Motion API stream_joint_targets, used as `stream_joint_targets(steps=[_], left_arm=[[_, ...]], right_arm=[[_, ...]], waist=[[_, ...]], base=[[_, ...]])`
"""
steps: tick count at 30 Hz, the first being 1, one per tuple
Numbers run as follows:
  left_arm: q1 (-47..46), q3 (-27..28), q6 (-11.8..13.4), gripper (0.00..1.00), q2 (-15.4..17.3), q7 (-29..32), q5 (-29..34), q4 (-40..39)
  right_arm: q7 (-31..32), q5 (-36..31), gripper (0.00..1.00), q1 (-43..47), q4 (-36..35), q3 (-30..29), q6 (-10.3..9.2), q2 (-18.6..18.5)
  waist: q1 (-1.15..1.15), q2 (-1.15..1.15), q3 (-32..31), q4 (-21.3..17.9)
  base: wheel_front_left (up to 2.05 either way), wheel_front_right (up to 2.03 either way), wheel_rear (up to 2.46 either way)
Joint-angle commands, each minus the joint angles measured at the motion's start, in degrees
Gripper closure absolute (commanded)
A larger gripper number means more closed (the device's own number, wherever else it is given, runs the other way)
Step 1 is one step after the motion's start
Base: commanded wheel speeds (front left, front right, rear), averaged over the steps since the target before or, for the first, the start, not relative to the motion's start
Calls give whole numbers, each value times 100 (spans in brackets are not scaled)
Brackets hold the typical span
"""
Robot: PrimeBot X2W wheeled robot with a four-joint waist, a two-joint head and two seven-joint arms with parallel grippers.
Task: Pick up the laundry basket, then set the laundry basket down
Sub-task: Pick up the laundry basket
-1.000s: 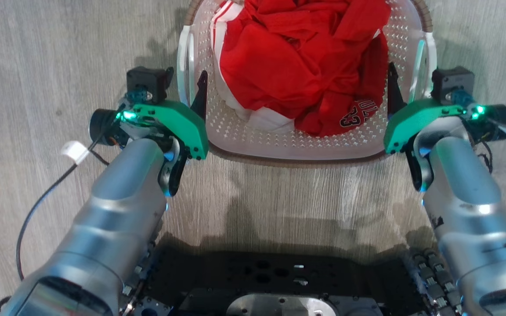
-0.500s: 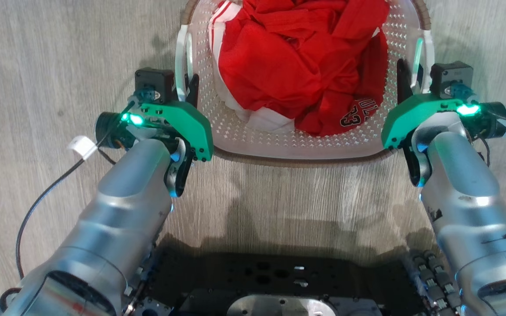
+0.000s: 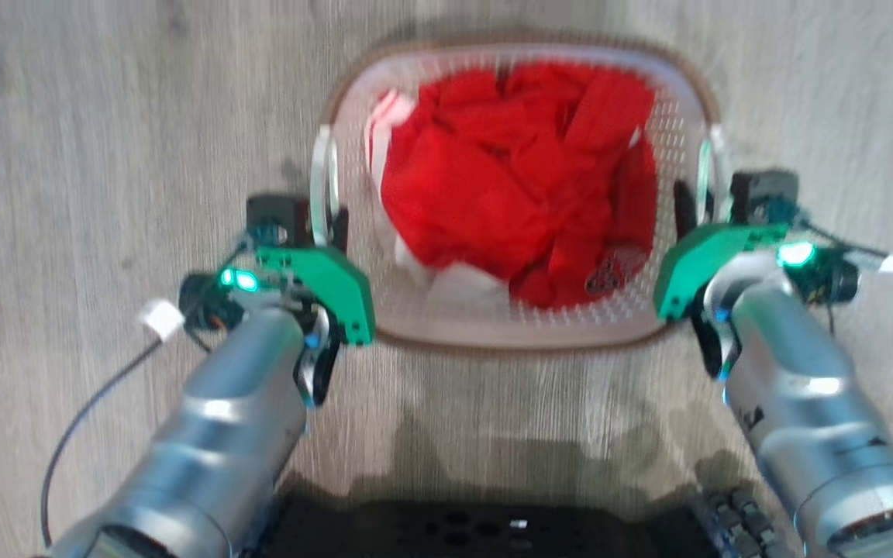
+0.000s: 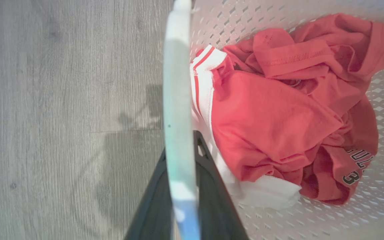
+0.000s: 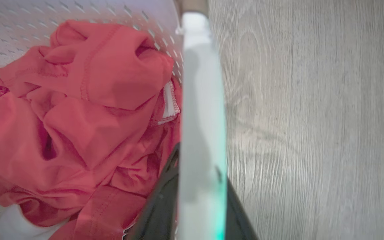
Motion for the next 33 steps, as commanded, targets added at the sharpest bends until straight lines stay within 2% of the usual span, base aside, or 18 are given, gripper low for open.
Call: stream_joint_targets(steps=[1,9,18,33], left_arm=[[171,106,54,100,199,-73,-44,23],[667,-120,-4,100,199,-73,-320,318],[1212,-566,-204,100,199,246,-790,816],[1760,-1101,-244,100,199,638,-1191,1024]], right_arm=[[-27,62,100,430,128,236,39,40],[19,843,100,652,723,1008,39,40],[370,1680,100,1016,739,1923,39,40],[1165,2662,100,1692,775,3054,39,40]], waist=[[0,0,-395,-97],[0,0,-1337,-193],[0,0,-2368,-277],[0,0,-3625,-329]], base=[[0,0,0],[0,0,0],[0,0,0],[0,0,0]])
